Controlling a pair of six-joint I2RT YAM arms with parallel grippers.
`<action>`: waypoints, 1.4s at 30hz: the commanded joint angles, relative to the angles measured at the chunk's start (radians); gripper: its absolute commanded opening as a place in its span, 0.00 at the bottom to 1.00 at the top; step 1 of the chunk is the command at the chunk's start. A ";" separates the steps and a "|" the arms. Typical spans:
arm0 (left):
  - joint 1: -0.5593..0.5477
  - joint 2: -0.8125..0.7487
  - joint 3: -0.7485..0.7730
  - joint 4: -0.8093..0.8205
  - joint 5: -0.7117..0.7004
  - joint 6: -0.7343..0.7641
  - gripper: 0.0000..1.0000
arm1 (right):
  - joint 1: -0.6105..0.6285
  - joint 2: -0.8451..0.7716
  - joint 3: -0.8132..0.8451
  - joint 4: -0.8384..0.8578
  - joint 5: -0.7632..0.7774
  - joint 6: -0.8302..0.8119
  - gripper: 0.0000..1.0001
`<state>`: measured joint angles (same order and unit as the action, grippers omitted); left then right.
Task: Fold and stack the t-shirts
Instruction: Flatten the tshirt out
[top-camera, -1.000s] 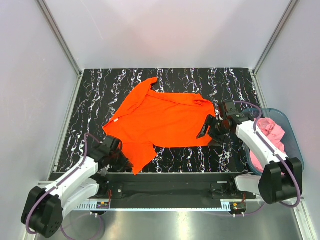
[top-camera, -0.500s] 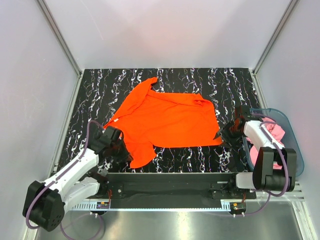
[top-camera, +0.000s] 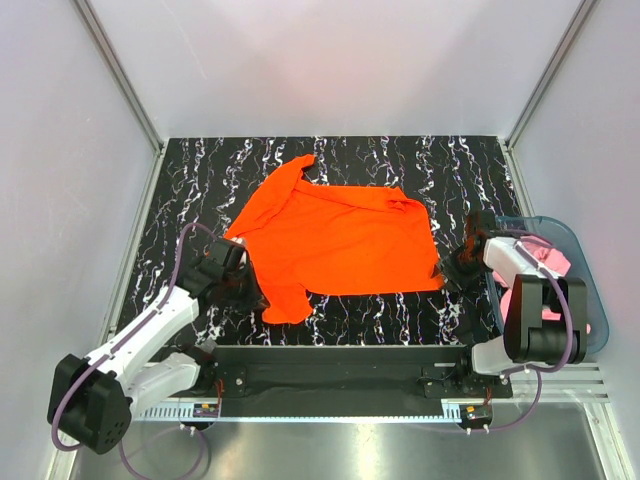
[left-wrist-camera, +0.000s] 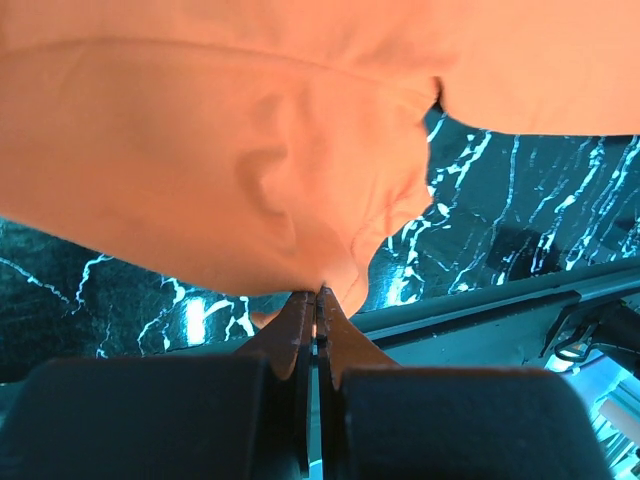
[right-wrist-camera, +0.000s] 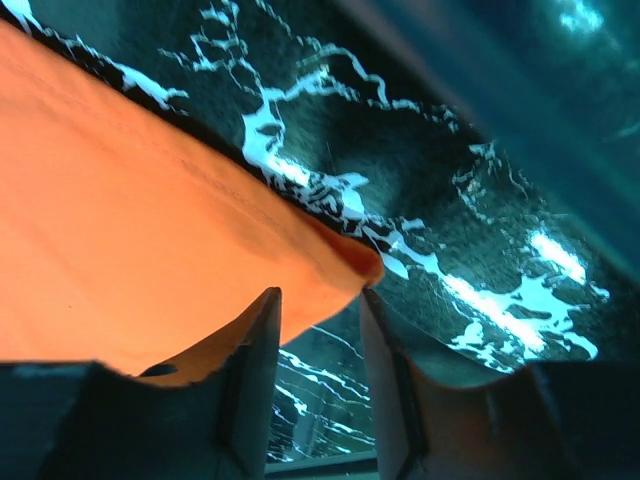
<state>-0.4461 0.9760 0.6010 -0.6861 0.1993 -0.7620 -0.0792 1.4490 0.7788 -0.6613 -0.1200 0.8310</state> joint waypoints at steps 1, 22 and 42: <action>-0.005 0.010 0.054 0.033 0.032 0.044 0.00 | -0.005 0.040 -0.024 0.029 0.028 0.023 0.44; -0.005 0.035 0.072 0.056 0.048 0.046 0.00 | 0.025 -0.159 0.045 -0.123 0.232 -0.092 0.51; -0.003 0.115 0.145 0.074 0.063 0.084 0.00 | 0.159 -0.015 -0.012 -0.049 0.230 0.083 0.43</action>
<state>-0.4461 1.0908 0.7021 -0.6449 0.2356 -0.7025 0.0723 1.4338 0.7830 -0.7380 0.0692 0.8753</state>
